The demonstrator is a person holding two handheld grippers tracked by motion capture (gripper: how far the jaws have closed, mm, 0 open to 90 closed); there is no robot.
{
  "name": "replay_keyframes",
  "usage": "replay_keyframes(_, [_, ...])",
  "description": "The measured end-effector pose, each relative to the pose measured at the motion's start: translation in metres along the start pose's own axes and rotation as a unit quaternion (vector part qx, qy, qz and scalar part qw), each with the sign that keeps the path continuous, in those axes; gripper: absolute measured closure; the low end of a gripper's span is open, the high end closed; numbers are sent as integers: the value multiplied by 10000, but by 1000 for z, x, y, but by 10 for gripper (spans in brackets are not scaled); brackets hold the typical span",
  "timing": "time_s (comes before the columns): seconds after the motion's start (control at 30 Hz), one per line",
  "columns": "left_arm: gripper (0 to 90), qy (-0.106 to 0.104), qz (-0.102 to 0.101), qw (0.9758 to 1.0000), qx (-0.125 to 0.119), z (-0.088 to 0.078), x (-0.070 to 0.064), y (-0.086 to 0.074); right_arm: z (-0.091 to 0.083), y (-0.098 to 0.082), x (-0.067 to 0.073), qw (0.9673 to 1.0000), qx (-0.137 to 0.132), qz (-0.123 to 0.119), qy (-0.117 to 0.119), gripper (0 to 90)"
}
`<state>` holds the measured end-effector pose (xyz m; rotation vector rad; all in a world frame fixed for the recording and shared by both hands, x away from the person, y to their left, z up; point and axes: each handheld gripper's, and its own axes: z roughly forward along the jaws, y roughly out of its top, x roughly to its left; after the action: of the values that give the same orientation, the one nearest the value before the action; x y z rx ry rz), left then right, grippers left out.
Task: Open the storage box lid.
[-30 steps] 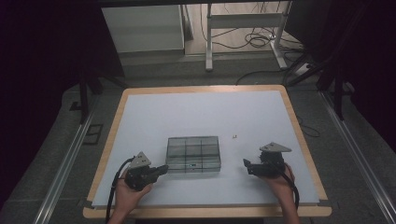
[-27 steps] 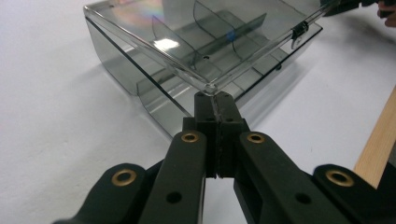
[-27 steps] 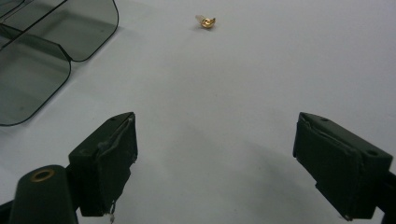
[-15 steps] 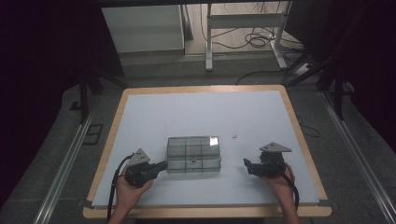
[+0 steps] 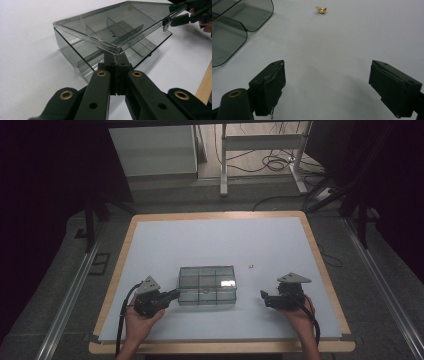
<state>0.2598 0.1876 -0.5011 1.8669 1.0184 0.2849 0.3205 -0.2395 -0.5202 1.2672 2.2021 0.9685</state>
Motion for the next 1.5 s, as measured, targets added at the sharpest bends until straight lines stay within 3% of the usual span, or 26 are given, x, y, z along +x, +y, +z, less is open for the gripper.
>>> replay_keyframes(0.67, [900, -106, -46, 9999, -90, 1, 0, 9, 1, 0, 0, 10000, -3, 46, 45, 132])
replay_keyframes(1.5, [900, -63, 8, 9999, -118, 7, 5, 29, -5, 0, -2, 9998, -112, 131, 100, 132])
